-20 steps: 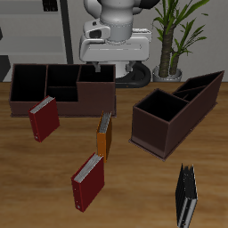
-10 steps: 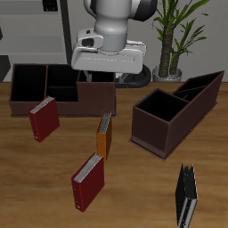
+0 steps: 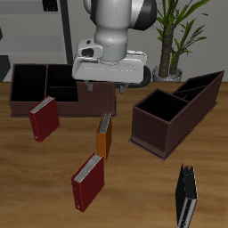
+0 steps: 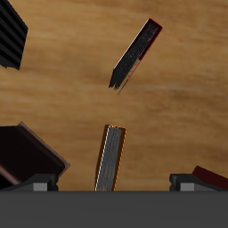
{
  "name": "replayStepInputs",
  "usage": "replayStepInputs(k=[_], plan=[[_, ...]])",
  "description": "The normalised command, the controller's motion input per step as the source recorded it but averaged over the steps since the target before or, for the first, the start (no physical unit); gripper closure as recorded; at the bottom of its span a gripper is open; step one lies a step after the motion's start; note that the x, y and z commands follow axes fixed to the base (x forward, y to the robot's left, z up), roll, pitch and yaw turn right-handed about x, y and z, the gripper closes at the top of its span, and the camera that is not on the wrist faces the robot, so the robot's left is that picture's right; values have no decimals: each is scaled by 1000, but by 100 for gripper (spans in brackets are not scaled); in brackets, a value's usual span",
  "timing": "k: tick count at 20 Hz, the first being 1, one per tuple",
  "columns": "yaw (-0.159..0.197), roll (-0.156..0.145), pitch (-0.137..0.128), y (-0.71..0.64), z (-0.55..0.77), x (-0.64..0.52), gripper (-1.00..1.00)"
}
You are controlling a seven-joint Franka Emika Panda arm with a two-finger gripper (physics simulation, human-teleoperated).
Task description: Place the orange book into the back desk caddy's back compartment
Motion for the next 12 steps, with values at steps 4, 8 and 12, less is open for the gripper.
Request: replayStepInputs(k=[4,8,12], plan=[[-22,63,-23,51,-307,135,-100],[-69,-8,-50,-33,-188,21,-100],[-45,17,10,-23,-315,47,-100]])
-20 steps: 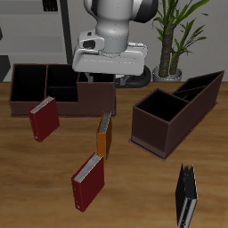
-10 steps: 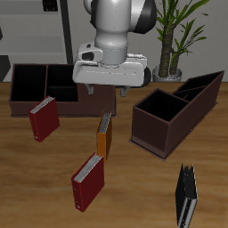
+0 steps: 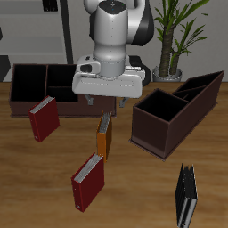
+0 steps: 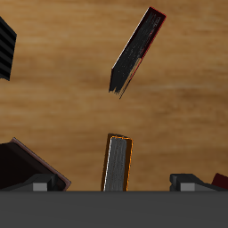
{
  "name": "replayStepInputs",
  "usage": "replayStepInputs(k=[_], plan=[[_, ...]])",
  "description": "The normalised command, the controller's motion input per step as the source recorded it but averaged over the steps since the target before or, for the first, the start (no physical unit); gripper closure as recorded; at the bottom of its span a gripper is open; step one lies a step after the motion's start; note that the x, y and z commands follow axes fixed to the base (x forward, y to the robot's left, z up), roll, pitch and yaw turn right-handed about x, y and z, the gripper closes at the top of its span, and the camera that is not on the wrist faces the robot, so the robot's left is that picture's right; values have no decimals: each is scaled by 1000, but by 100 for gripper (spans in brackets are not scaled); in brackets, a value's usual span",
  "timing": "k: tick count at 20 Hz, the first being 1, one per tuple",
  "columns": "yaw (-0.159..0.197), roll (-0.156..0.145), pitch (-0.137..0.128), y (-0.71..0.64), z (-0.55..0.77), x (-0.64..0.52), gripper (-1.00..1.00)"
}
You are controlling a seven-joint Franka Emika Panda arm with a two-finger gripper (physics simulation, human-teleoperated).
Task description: Place the orange book into the back desk caddy's back compartment
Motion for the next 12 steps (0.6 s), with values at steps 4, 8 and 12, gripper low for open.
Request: replayStepInputs(k=[4,8,12], plan=[[-35,-24,13,-46,-350,23,-100],[-20,-8,22,-41,-328,30,-100],[-4,-16,3,-9,-300,18,-100]])
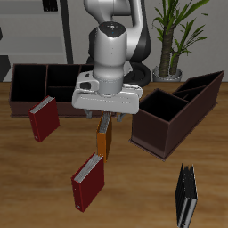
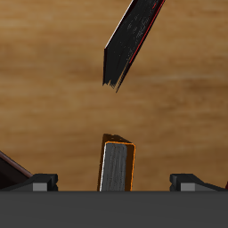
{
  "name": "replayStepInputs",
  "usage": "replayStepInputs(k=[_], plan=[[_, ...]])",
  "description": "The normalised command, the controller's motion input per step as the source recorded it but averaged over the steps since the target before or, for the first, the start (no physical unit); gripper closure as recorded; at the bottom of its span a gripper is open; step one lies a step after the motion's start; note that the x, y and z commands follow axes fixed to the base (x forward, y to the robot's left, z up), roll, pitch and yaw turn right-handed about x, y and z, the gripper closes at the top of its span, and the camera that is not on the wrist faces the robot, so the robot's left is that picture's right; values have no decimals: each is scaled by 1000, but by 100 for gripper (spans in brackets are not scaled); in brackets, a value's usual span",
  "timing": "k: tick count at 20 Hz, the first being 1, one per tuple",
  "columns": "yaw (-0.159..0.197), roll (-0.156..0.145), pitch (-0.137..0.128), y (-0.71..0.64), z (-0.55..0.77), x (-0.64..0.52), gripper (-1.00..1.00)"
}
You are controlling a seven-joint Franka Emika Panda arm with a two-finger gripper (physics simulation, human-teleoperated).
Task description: Place the orange book into the back desk caddy's back compartment
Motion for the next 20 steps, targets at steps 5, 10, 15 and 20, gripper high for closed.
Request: replayStepInputs(k=[5,10,15,20], plan=[[-12,1,19,-24,-210,10,-100],[-26,-25,38,-111,-283,62,-100],[-1,22,33,23,-226,23,-100],[-19,4,27,-21,-98,9,100]])
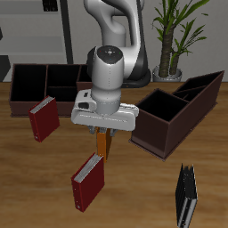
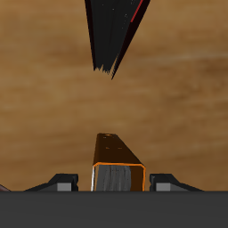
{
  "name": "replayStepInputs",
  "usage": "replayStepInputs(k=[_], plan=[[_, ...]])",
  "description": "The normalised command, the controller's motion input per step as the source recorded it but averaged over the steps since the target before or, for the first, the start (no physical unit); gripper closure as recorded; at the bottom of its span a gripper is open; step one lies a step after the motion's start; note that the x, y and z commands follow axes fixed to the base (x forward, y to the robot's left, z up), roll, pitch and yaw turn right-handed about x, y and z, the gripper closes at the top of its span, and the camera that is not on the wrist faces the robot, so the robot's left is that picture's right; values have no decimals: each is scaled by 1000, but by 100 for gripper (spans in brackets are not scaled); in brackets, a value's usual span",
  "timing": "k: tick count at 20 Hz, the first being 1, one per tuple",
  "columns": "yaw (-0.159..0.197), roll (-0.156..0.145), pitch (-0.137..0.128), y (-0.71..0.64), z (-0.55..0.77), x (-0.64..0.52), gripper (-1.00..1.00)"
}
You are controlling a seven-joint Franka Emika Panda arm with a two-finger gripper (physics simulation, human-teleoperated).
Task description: Place the orange book into the back desk caddy's back compartment
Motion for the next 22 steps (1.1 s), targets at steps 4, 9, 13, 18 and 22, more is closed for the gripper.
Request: replayStepInputs(k=[4,9,13,18,22], plan=[[10,4,3,-19,55,12,100],[16,-5,-12,-110,291,-31,100],[56,-6,-35,-34,376,-107,100],[79,3,-42,-2,559,-166,100],[49,75,-15,-43,568,-244,100]])
